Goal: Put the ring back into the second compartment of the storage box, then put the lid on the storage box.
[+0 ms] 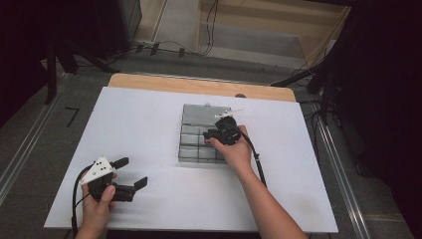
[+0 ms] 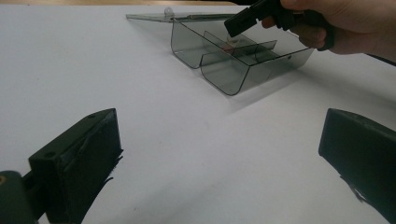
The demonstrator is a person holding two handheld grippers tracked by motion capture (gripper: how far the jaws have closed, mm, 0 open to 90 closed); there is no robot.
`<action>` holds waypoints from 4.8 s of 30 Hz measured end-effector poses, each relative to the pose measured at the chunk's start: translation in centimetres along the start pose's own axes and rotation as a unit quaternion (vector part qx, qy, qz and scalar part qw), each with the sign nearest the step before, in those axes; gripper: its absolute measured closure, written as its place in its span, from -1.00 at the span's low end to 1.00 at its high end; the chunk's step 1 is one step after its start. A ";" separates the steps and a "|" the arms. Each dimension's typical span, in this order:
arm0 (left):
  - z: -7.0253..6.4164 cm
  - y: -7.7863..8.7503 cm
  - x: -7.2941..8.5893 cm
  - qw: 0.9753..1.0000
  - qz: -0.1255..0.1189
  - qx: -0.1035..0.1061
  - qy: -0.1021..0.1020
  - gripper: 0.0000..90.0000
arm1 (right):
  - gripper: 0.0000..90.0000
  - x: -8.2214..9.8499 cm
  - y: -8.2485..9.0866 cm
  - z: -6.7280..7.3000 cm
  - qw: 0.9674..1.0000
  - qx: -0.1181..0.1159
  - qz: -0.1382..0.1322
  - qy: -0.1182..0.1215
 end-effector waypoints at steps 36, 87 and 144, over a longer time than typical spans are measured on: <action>-0.1 -0.1 0.0 1.000 0.004 -0.002 -0.005 -1.00 | -1.00 3.1 6.9 -1.7 0.983 -0.074 -0.169 0.026; -0.4 -6.0 -6.6 0.998 0.013 0.034 -0.043 -1.00 | -1.00 12.5 12.5 -5.0 0.976 -0.038 -0.215 0.008; 5.1 -17.6 -12.3 0.998 0.056 -0.006 0.020 -0.86 | -1.00 12.9 11.5 -4.1 0.979 -0.041 -0.199 0.016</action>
Point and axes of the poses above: each handheld gripper's, and its own axes: y roughly backward along the jaws, x roughly out of its underside, z roughly to its left, the point moved 1 cm from there along -y, roughly forward along the jaws, and after that the axes turned 5 degrees about x, right-handed, at the moved point
